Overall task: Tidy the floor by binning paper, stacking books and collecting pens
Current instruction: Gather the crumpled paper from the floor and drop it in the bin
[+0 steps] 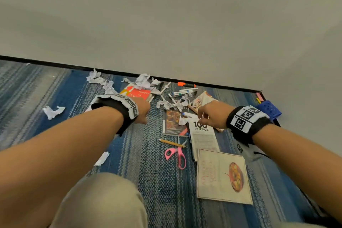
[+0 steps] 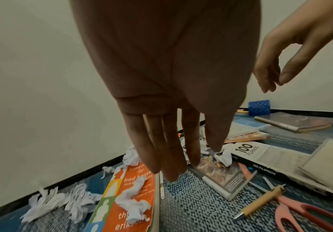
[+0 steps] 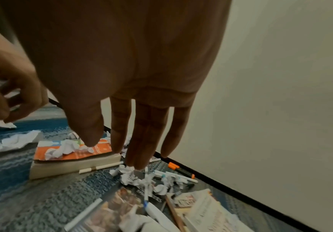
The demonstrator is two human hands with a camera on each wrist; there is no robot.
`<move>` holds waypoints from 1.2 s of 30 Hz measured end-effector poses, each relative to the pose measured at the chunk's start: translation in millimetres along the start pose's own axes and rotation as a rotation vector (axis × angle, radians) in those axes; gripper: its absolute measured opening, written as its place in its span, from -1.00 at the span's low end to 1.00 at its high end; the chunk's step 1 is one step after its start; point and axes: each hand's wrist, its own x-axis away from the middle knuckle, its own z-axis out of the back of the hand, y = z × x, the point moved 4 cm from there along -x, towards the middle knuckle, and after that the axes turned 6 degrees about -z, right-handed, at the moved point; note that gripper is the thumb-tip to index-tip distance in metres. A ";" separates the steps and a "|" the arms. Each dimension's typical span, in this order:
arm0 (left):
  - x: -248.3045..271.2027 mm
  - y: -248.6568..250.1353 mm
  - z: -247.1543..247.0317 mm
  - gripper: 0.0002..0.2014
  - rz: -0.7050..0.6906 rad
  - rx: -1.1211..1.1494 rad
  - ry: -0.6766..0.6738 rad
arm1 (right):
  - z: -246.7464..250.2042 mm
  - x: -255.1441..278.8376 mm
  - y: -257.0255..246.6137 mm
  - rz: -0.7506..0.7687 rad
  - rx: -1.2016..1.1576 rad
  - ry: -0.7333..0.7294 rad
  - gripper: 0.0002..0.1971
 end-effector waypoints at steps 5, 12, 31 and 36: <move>-33.4 -8.4 -19.4 -0.71 0.053 0.134 0.084 | -23.8 -53.1 -15.2 -0.008 -0.116 0.045 -0.73; -40.1 -14.2 -123.9 -0.77 0.305 0.291 -0.020 | -120.0 -131.6 -19.8 -0.044 -0.116 -0.041 -0.44; 57.5 -74.4 -177.1 -0.59 0.791 0.629 0.044 | -19.5 -171.2 -144.1 0.568 -0.142 0.176 -0.88; 58.6 -133.4 -96.2 -0.54 0.874 0.572 0.166 | 30.5 -184.8 -189.2 0.643 -0.007 0.181 -0.62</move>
